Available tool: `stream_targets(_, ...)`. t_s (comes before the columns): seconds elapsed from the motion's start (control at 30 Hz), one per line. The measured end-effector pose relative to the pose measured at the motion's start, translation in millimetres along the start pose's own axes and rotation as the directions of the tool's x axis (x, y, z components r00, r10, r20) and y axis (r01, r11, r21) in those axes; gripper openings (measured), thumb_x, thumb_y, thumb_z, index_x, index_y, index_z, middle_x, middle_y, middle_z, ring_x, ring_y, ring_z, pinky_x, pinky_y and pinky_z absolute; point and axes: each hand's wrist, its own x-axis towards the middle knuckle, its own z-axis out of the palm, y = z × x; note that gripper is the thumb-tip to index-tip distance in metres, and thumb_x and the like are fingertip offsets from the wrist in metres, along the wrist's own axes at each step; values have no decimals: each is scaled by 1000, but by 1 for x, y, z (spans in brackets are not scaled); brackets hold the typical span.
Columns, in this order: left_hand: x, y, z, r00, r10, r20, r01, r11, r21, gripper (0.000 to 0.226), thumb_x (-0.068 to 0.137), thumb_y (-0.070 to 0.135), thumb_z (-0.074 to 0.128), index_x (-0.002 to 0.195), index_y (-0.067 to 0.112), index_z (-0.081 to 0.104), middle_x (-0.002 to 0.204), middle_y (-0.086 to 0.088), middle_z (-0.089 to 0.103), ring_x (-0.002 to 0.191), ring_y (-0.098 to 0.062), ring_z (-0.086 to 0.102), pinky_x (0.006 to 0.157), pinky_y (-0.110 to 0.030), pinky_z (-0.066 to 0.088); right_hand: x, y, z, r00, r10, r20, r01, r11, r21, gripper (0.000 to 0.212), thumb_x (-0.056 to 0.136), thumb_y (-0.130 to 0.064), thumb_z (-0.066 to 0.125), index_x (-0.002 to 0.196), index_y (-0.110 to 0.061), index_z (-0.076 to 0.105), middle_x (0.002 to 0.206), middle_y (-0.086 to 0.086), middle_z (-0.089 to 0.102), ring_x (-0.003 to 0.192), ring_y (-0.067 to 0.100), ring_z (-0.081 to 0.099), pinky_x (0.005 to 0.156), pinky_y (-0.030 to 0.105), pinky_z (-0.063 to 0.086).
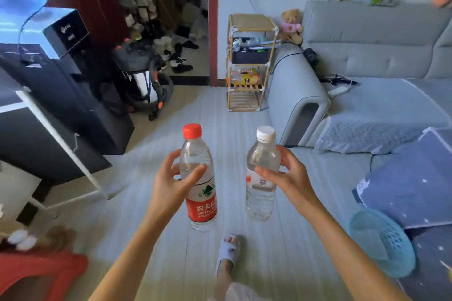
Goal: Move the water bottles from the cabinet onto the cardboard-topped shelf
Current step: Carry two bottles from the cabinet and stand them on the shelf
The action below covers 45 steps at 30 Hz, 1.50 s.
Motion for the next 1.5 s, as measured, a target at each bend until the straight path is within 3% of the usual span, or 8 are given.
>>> stream_targets(0.17,141,18,43,1000,29,9,-29,999,19,51,66,40,70,111,32,47,90,14,64,74,8,63,59,-14,46,144,2,-19,1000,-7,-29,7,1000,-14,47,55,-35,75,98,-37,55,107,-9,63,101,1,55,68,3,42)
stream_targets(0.37,283,46,87,998,58,5,-58,997,45,51,71,37,75,114,29,48,91,15,65,77,11,61,64,-19,46,293,-9,-40,1000,7,9,-7,1000,-13,63,48,-53,74,105,-37,54,110,-13,62,104,-6,54,79,17,47)
stream_targets(0.53,395,44,126,999,24,25,-25,998,55,70,61,53,74,120,25,48,96,13,64,78,12,61,63,-19,46,405,7,-55,999,31,7,-31,1000,-7,60,53,-44,77,109,-35,55,109,-14,63,105,-3,55,74,8,45)
stream_targets(0.7,546,39,180,999,26,45,-30,995,90,56,71,33,72,121,20,49,92,15,62,75,15,59,62,-16,46,557,23,-75,999,49,0,-49,998,-32,54,56,-42,81,103,-38,56,104,-17,65,98,-8,56,79,18,45)
stream_targets(0.93,724,80,240,995,36,88,-43,995,85,67,65,47,69,124,23,46,97,14,63,84,3,62,67,-20,48,729,6,-111,997,67,-41,-69,997,-32,60,60,-34,81,114,-29,55,99,-15,65,91,-9,58,71,11,48)
stream_targets(1.13,846,98,289,989,28,145,-41,996,83,55,65,51,74,113,36,51,101,11,67,92,-1,64,77,-30,54,864,6,-145,996,81,-46,-81,997,-6,55,64,-25,80,114,-22,57,98,-8,67,83,-8,61,62,10,47)
stream_targets(1.23,909,99,311,994,13,105,-22,996,91,55,62,52,76,110,41,50,105,7,67,95,-7,64,80,-36,54,940,8,-159,996,80,-30,-81,996,-27,49,69,-18,79,113,-20,57,98,-4,68,81,-5,62,62,10,46)
stream_targets(1.5,1080,123,372,999,-24,-23,26,995,96,55,70,30,74,116,19,46,96,1,69,89,-14,66,80,-39,54,1140,0,-189,996,53,75,-45,994,-100,48,69,-25,79,111,-25,56,97,-9,66,81,-7,60,64,6,45)
